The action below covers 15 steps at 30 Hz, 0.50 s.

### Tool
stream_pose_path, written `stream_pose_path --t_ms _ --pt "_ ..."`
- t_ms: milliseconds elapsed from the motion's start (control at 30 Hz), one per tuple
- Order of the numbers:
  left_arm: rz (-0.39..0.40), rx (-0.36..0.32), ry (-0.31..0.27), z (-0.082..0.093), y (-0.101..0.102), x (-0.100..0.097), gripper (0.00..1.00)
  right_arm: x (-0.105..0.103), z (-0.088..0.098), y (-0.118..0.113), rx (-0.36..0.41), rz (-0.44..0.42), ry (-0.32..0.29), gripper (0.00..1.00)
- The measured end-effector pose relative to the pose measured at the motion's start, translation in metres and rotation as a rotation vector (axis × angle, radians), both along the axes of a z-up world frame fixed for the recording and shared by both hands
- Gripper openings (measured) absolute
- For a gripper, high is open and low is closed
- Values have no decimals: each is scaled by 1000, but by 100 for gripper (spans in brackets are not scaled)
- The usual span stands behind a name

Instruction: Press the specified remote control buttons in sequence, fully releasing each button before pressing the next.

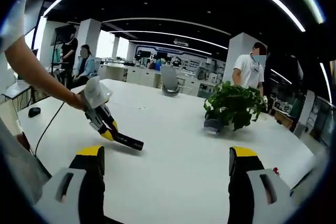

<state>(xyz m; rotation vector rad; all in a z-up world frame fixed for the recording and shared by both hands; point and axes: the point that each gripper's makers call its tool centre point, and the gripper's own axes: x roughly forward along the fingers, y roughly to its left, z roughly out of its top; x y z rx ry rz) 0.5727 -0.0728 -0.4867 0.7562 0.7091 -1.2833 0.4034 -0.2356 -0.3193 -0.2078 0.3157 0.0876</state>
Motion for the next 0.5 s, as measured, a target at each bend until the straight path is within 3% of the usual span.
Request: stream_pose_path --t_ms 233,500 --pt "-27 38 -31 -3 4 19 23 -1 -3 2 6 6 17 100" --pt "-23 45 -70 4 2 52 23 -2 -7 2 2 4 44 96"
